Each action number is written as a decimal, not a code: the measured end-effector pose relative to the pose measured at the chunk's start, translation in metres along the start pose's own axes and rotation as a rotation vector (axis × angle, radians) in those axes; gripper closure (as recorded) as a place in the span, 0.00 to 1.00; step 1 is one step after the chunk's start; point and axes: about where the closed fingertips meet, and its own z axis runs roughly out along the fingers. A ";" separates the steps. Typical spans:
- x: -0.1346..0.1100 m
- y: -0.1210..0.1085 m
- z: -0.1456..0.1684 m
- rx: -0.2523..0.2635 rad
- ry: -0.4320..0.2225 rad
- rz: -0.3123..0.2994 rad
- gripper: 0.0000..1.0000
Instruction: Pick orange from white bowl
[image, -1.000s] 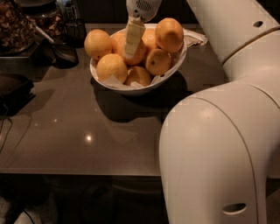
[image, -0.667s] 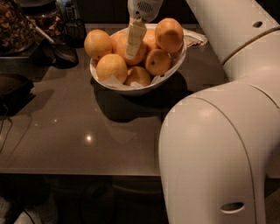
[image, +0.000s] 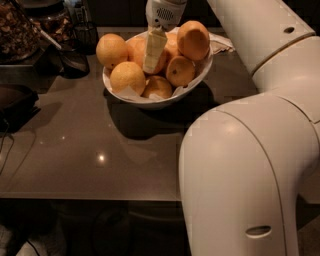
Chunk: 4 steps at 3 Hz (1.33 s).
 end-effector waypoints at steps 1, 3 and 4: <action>0.000 0.000 0.006 -0.013 0.002 -0.003 0.26; 0.000 0.000 0.012 -0.026 0.001 -0.001 0.44; 0.000 0.000 0.012 -0.026 0.001 -0.001 0.67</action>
Offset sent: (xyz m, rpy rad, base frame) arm -0.0172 -0.0095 -0.0153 -0.0414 0.1061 0.0248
